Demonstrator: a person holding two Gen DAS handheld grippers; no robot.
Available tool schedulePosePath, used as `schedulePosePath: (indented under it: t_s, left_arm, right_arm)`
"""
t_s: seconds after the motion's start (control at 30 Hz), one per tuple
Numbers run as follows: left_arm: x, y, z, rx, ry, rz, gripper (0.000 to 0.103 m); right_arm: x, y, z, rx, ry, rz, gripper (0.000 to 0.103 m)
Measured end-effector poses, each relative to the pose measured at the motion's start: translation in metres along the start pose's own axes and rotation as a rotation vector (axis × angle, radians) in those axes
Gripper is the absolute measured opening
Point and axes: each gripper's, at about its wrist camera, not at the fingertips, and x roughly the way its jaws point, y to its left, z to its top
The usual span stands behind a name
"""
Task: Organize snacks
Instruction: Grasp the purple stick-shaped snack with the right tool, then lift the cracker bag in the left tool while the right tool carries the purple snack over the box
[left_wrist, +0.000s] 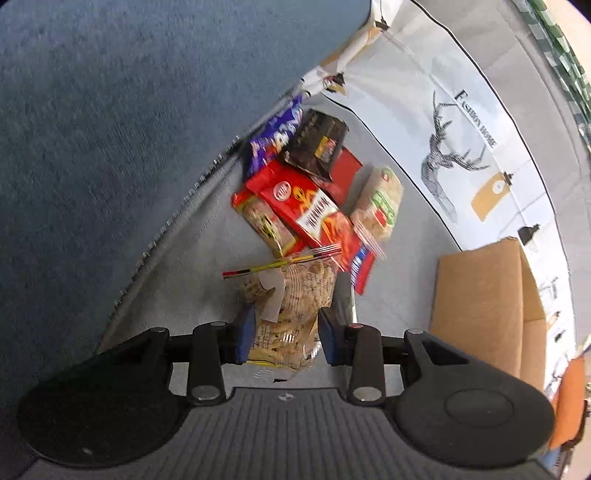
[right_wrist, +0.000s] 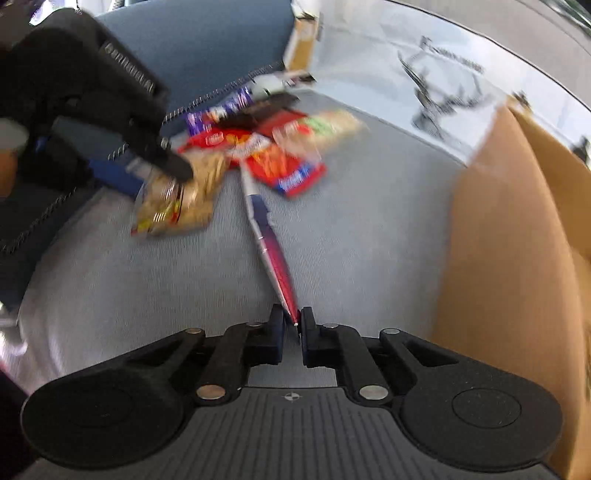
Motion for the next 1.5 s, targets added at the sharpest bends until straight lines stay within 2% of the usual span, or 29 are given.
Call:
schedulePosePath:
  t_s: [0.1, 0.17, 0.2, 0.23, 0.3, 0.4, 0.57, 0.63, 0.73, 0.9, 0.97, 1.17, 1.5]
  left_arm:
    - [0.001, -0.002, -0.003, 0.009, 0.009, -0.007, 0.040]
    - [0.002, -0.004, -0.004, 0.007, 0.009, -0.006, 0.040]
    - [0.002, -0.004, -0.004, 0.008, 0.006, -0.004, 0.042]
    - [0.003, -0.005, -0.004, 0.011, 0.005, 0.002, 0.044]
    - [0.005, -0.006, -0.003, 0.011, 0.005, 0.019, 0.053]
    - [0.007, -0.005, -0.001, 0.001, 0.006, 0.025, 0.056]
    - [0.013, -0.009, 0.001, 0.001, 0.013, 0.044, 0.064]
    - [0.017, -0.011, 0.001, -0.002, 0.020, 0.050, 0.067]
    - [0.024, -0.017, 0.001, -0.001, 0.034, 0.063, 0.068]
    - [0.033, -0.025, -0.002, 0.021, 0.046, 0.100, 0.068]
    - [0.035, -0.027, -0.004, 0.032, 0.048, 0.111, 0.067]
    - [0.034, -0.032, -0.006, 0.087, 0.025, 0.139, 0.054]
    - [0.019, -0.039, -0.007, 0.097, -0.020, 0.019, 0.053]
  right_arm:
    - [-0.012, -0.002, -0.016, 0.052, -0.043, 0.068, 0.016]
    - [-0.015, -0.006, -0.019, 0.087, -0.085, 0.119, 0.033]
    - [-0.014, -0.008, -0.019, 0.090, -0.113, 0.125, 0.047]
    - [-0.012, -0.010, -0.019, 0.093, -0.128, 0.126, 0.052]
    - [-0.002, -0.013, -0.018, 0.125, -0.113, 0.147, 0.052]
    - [0.007, -0.018, -0.012, 0.158, -0.118, 0.191, 0.052]
    - [0.018, -0.010, -0.010, 0.123, -0.114, 0.177, 0.050]
    - [0.018, -0.002, -0.010, 0.054, -0.123, 0.153, 0.030]
    - [0.015, 0.002, -0.011, 0.017, -0.136, 0.155, 0.022]
    - [0.011, -0.003, -0.012, 0.018, -0.136, 0.058, 0.021]
    - [0.014, -0.008, -0.013, 0.042, -0.115, 0.062, 0.022]
    - [0.014, -0.010, -0.014, 0.042, -0.118, 0.067, 0.022]
    - [0.001, -0.013, -0.017, 0.056, -0.166, 0.052, 0.020]
